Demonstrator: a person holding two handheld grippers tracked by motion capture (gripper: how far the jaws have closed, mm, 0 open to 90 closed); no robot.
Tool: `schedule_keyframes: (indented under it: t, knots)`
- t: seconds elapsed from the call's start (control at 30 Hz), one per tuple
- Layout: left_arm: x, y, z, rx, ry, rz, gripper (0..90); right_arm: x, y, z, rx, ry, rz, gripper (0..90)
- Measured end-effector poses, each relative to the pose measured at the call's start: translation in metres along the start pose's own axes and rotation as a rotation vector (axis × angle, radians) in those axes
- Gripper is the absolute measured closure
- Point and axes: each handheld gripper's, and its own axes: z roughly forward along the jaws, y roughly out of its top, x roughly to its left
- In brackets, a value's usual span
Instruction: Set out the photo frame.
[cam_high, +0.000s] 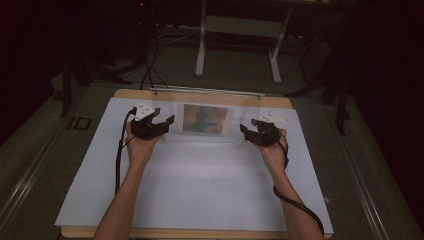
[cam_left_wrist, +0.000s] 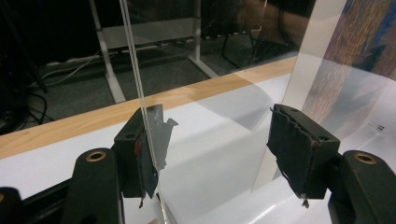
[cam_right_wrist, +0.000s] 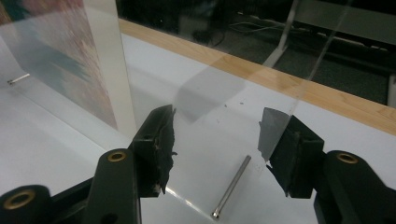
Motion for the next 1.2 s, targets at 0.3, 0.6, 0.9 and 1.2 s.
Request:
schedule_keyframes:
  t: [0.3,0.6,0.9,1.2]
  knots:
    - [-0.003,0.002,-0.005,0.000,-0.001,0.006,36.0,0.001,0.000,-0.005,-0.003,0.005,0.002,45.8]
    - [-0.003,0.005,-0.009,0.012,-0.020,-0.010,35.9,0.003,0.003,-0.015,-0.010,0.012,0.015,46.7]
    - [-0.005,0.012,-0.017,0.042,-0.022,-0.019,36.0,0.005,0.004,-0.022,-0.007,0.034,0.041,47.4]
    - [-0.006,0.017,-0.026,0.050,-0.033,-0.048,36.2,0.011,0.007,-0.031,-0.006,0.036,0.076,47.4]
